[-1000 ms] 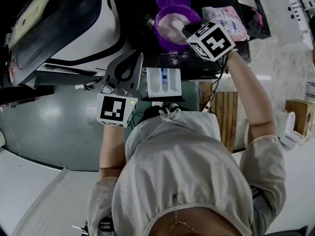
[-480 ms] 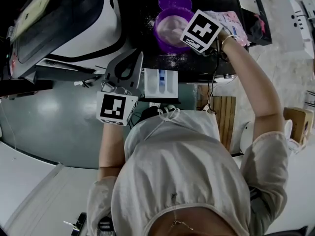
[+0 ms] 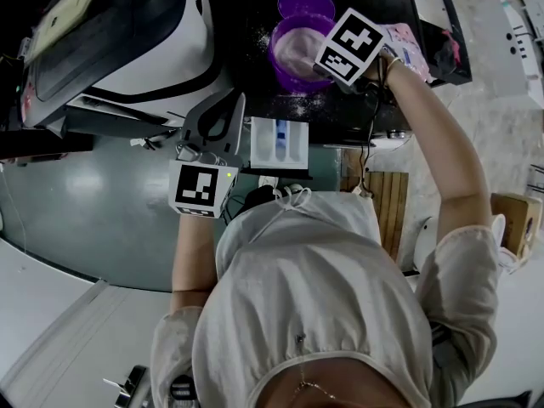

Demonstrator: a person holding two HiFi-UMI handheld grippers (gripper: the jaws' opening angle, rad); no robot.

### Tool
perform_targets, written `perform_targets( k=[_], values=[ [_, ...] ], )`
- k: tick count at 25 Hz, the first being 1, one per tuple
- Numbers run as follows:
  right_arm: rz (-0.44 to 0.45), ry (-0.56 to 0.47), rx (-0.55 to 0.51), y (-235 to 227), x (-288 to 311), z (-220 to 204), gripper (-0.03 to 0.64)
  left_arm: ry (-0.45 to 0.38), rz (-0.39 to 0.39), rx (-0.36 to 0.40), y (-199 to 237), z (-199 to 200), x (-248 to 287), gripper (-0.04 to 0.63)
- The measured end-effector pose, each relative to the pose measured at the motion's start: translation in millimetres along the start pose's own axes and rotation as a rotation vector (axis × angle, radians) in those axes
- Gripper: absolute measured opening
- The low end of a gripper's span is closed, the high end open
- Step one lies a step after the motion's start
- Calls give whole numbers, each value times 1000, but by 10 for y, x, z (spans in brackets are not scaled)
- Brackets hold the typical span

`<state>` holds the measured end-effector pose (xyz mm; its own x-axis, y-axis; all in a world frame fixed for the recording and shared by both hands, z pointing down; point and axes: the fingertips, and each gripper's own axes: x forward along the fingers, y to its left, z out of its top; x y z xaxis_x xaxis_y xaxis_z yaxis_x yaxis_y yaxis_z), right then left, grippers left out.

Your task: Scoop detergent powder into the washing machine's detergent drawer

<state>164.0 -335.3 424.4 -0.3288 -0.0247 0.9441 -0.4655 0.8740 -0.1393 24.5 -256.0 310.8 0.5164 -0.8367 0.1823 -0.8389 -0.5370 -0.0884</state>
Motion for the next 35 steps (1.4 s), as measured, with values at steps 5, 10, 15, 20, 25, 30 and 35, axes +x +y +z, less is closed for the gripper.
perform_targets(
  k=[5,10,15,20,25,30,35],
  values=[
    [35,-45,47,27,-73,36,15,-31,11,13,14,22,-45,21],
    [45,-87,91,22,-162,55,15,-39,17,18,7,53,-90,21],
    [89,-187,222,-28,-274,67,15,-44,23,18,11,74,-100,21],
    [153,-316,352,-21,-377,87,15,-46,31,11,15,88,-107,21],
    [194,-464,474,-52,-531,112,15,-48,32,21,-10,109,-102,21],
    [259,-635,587,-83,-720,115,15,-48,26,23,-72,142,-88,21],
    [419,-765,774,91,-855,59,15,-48,33,24,-124,169,-104,21]
  ],
)
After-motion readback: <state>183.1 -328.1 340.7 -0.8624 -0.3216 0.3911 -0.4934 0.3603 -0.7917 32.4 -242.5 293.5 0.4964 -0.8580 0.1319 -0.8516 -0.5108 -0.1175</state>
